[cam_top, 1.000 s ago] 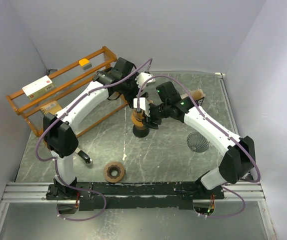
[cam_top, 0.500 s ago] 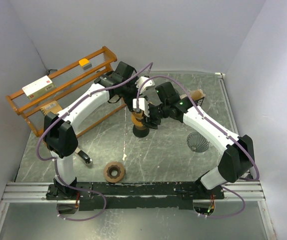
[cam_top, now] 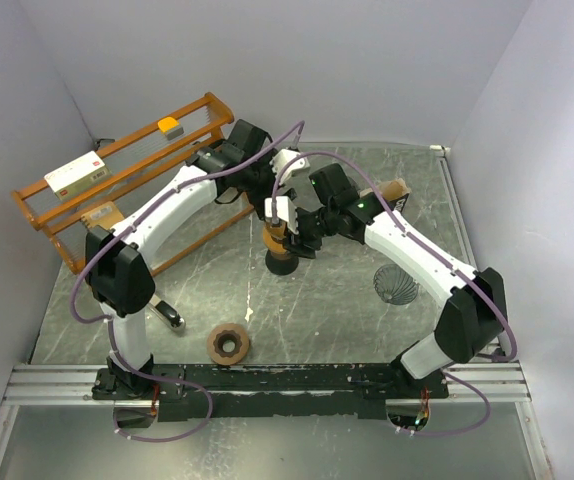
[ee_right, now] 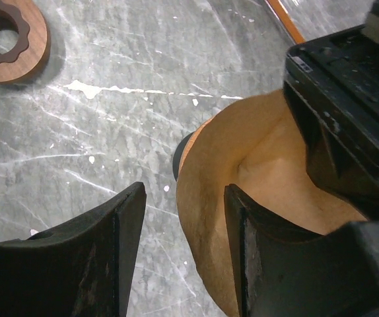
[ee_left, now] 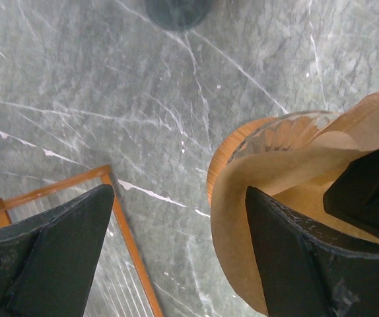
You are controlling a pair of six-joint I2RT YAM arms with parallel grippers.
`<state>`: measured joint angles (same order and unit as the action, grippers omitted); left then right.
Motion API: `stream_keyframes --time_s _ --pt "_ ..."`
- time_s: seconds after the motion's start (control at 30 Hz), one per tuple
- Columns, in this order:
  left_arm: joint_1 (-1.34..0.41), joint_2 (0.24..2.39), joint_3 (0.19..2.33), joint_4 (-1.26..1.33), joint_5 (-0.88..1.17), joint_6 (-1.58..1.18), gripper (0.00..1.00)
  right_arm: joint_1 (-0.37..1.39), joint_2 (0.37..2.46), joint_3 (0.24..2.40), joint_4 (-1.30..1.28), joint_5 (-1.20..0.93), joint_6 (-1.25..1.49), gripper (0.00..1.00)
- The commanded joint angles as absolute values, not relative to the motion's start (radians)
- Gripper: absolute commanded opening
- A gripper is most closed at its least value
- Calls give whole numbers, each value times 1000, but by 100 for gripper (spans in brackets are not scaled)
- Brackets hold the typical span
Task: Place the coffee filter in the dripper
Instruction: Place the coffee filter in the coffee dripper.
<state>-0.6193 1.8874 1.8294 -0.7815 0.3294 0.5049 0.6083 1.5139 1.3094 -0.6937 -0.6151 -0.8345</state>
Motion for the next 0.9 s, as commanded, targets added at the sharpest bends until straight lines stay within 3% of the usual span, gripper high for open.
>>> stream_keyframes --time_s 0.0,0.87 --pt "-626 1852 1890 -783 379 488 93 611 1537 1355 -730 -637 -852 51" --pt "-620 1853 1792 -688 271 481 92 611 1532 1343 -723 -638 -850 51"
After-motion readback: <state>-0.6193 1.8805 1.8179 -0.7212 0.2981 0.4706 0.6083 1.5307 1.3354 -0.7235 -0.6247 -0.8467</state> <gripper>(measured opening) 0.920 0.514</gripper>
